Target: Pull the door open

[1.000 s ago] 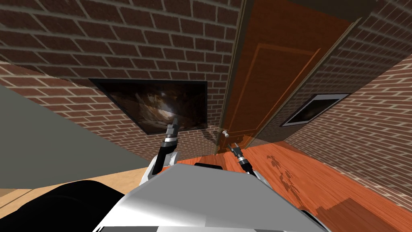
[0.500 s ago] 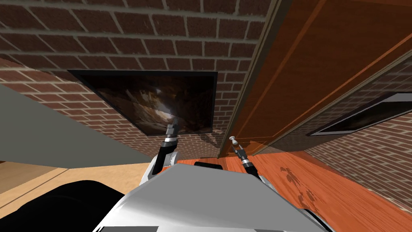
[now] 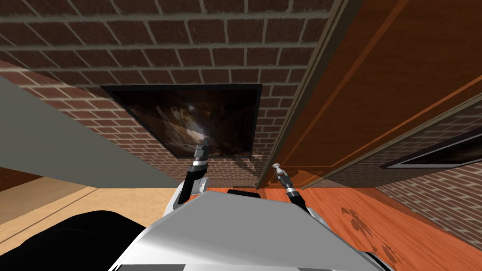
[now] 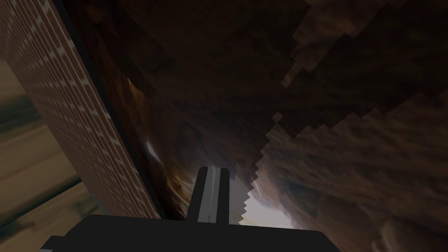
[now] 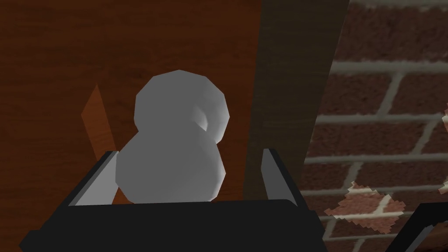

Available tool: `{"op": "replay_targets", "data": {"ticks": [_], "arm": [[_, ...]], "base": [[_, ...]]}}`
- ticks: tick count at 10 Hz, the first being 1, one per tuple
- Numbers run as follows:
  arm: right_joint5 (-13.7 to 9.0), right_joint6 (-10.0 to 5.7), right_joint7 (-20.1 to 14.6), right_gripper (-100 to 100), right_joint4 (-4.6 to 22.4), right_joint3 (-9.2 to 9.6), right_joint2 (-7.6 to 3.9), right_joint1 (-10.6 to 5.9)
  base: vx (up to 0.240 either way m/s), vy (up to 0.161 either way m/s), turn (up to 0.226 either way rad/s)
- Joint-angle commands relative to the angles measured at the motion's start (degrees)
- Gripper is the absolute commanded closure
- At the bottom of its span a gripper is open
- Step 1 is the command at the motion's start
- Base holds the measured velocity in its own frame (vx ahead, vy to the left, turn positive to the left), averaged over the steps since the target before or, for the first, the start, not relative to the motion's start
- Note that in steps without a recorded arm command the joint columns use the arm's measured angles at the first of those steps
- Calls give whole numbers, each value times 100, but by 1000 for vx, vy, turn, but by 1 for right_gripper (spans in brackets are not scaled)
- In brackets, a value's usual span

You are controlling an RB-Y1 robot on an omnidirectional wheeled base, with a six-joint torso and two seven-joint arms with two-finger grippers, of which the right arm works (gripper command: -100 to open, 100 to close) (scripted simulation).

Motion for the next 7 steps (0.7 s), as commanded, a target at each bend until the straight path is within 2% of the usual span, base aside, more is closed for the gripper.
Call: {"op": "replay_targets", "data": {"ticks": [1,6,7], "arm": [[6,28,1,100,-19,8,4,8],[6,28,1,100,-19,8,4,8],[-45,50,-216,100,-34,-9,-2,-18]], "base": [[-11,-9,-61],[-9,-6,2],[-42,-24,62]]}}
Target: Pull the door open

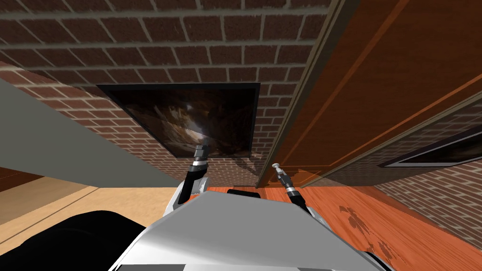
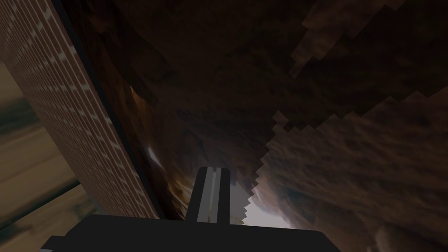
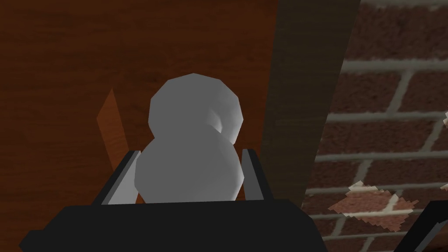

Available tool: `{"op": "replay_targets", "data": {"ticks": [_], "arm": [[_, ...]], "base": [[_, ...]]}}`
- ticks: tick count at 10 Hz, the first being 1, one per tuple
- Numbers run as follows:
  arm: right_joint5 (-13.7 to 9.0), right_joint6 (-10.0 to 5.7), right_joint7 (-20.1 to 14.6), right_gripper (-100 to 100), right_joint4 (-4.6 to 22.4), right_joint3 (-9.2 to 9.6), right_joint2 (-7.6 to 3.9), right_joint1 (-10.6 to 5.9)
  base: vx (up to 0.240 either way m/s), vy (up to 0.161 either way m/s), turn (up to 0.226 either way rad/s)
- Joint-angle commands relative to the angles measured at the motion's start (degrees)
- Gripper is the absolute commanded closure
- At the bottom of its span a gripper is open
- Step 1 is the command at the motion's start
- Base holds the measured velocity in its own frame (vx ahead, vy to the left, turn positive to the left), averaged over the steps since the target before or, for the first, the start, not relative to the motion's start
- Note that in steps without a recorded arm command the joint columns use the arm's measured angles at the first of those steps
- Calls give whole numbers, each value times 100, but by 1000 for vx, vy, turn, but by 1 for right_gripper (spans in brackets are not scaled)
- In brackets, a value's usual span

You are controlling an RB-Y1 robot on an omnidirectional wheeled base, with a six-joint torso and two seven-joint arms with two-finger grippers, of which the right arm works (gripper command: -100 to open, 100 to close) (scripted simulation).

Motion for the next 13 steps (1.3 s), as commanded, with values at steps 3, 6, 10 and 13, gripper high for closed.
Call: {"op": "replay_targets", "data": {"ticks": [3,6,10,13], "arm": [[-75,35,-442,100,-12,12,51,-21],[-152,72,-852,100,-29,15,91,-39],[-259,122,-1433,100,-53,20,145,-64],[-336,159,-1840,100,-71,24,185,-83]], "base": [[-64,-29,55],[-55,-35,57],[-62,-33,54],[-50,-29,57]]}}
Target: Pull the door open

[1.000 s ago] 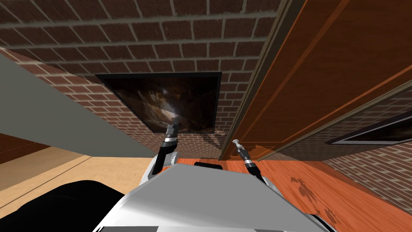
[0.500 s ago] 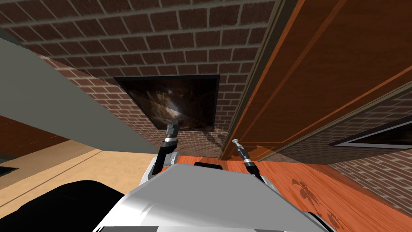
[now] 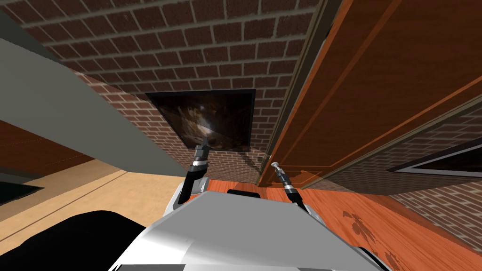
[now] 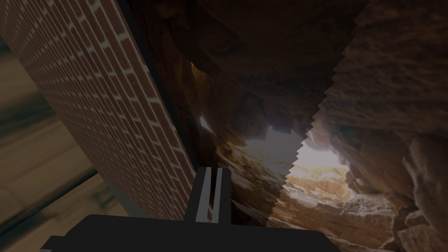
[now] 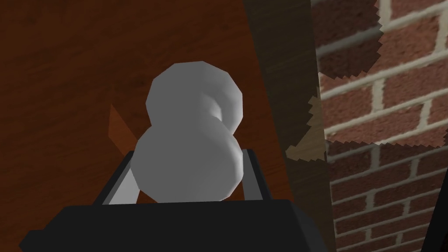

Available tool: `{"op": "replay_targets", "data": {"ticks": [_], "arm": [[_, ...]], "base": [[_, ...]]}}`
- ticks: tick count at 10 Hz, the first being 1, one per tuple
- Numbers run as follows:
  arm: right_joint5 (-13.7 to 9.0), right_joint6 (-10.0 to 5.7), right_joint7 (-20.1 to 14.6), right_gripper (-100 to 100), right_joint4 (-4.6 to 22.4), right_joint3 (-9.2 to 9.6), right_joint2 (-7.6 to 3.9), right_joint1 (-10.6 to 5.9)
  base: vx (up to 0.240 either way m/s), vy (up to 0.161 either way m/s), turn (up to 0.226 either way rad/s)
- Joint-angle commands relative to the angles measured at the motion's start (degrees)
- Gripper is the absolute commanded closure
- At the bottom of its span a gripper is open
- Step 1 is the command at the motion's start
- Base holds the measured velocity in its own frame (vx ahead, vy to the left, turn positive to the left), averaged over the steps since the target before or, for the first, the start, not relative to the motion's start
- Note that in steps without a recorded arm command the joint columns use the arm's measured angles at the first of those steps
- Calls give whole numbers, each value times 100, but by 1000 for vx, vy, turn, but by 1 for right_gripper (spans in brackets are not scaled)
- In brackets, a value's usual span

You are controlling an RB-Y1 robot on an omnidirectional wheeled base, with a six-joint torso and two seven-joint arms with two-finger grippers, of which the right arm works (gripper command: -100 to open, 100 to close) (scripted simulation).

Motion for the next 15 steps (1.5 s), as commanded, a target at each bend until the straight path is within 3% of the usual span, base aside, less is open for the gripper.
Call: {"op": "replay_targets", "data": {"ticks": [1,10,13,15], "arm": [[-53,38,-286,100,-11,30,64,8],[-291,152,-1497,100,-64,42,187,-49],[-343,177,-1740,100,-76,44,213,-61],[-450,228,-2117,100,-100,49,268,-86]], "base": [[-63,-31,78],[-47,-29,57],[-40,-27,44],[-60,-35,72]]}}
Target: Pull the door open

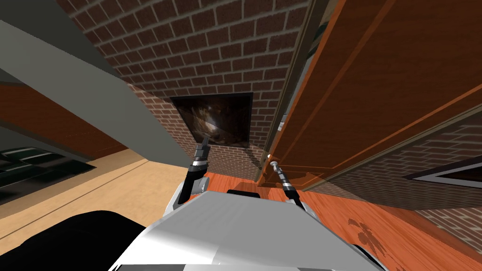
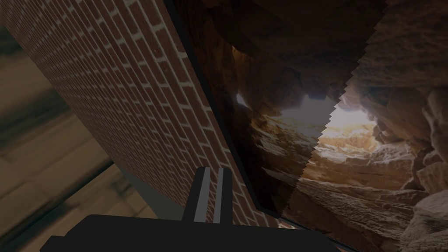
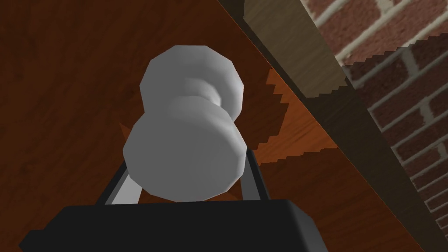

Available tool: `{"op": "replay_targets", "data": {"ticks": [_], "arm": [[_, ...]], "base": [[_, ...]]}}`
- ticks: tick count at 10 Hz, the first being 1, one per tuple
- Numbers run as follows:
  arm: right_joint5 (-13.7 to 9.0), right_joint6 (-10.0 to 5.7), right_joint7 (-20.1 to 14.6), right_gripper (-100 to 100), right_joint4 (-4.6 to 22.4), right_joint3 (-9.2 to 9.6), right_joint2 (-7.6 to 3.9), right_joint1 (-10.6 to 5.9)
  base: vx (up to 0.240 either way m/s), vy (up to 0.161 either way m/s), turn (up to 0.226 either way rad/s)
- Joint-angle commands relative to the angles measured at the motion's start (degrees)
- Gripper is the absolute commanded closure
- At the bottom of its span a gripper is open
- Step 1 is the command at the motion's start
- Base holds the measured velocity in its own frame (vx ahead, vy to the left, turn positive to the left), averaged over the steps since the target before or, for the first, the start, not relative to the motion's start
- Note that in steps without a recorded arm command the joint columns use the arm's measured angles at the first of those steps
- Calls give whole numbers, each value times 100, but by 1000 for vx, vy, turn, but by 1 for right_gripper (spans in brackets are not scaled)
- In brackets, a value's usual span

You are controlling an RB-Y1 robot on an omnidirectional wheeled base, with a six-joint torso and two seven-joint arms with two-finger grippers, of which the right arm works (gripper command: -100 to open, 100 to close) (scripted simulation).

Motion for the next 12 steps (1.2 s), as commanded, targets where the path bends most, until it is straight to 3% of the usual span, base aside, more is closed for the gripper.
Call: {"op": "replay_targets", "data": {"ticks": [1,4,8,10,11,12], "arm": [[1,-19,-230,100,112,71,101,-41],[-113,37,-676,100,87,77,160,-69],[-113,37,-704,100,87,77,160,-69],[-113,37,-704,100,-64,77,160,-69],[-113,37,-704,100,87,77,160,-69],[-171,64,-941,100,74,80,190,-82]], "base": [[-52,-36,62],[-44,-30,66],[-13,-6,1],[4,1,-9],[-2,-3,19],[-37,-19,73]]}}
